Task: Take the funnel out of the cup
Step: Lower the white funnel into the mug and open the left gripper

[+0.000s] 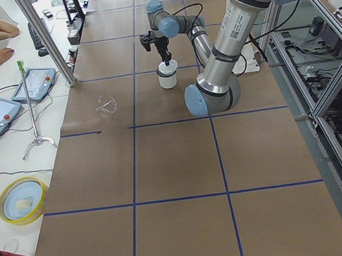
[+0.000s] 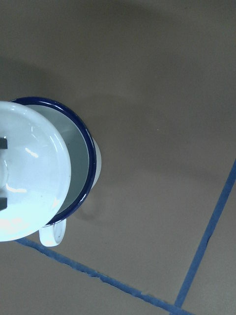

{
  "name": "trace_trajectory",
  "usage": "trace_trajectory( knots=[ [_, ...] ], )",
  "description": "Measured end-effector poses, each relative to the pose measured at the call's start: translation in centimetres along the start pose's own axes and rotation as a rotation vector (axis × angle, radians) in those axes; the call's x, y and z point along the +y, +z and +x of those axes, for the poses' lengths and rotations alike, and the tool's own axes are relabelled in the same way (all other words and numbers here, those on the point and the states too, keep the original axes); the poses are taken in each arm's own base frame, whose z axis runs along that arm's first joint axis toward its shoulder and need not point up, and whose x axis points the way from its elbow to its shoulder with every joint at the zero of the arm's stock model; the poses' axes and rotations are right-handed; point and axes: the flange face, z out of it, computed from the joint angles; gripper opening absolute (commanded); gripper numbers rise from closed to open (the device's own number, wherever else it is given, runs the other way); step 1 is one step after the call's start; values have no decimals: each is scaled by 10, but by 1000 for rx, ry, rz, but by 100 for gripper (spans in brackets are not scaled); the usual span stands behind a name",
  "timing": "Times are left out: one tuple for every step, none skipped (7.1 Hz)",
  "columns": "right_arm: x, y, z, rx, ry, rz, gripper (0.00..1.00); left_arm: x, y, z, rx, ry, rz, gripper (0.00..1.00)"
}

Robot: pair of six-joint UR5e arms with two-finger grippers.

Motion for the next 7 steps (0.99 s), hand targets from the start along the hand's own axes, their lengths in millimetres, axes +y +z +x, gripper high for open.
trace_trajectory(
  knots=[
    [0, 0, 0, 0, 0, 0, 100, 0, 0, -1, 0, 1, 0, 0],
    [0, 0, 0, 0, 0, 0, 100, 0, 0, -1, 2, 1, 0, 0],
    [0, 0, 0, 0, 0, 0, 100, 0, 1, -1, 3, 2, -1, 0],
    [0, 0, 0, 0, 0, 0, 100, -1, 2, -1, 5, 3, -1, 0],
    [0, 0, 0, 0, 0, 0, 100, -2, 4, -1, 9, 4, 0, 0],
    [0, 0, 0, 0, 0, 0, 100, -5, 6, -3, 11, 3, 3, 0],
    [0, 0, 0, 0, 0, 0, 100, -6, 6, -4, 14, 3, 4, 0]
  ],
)
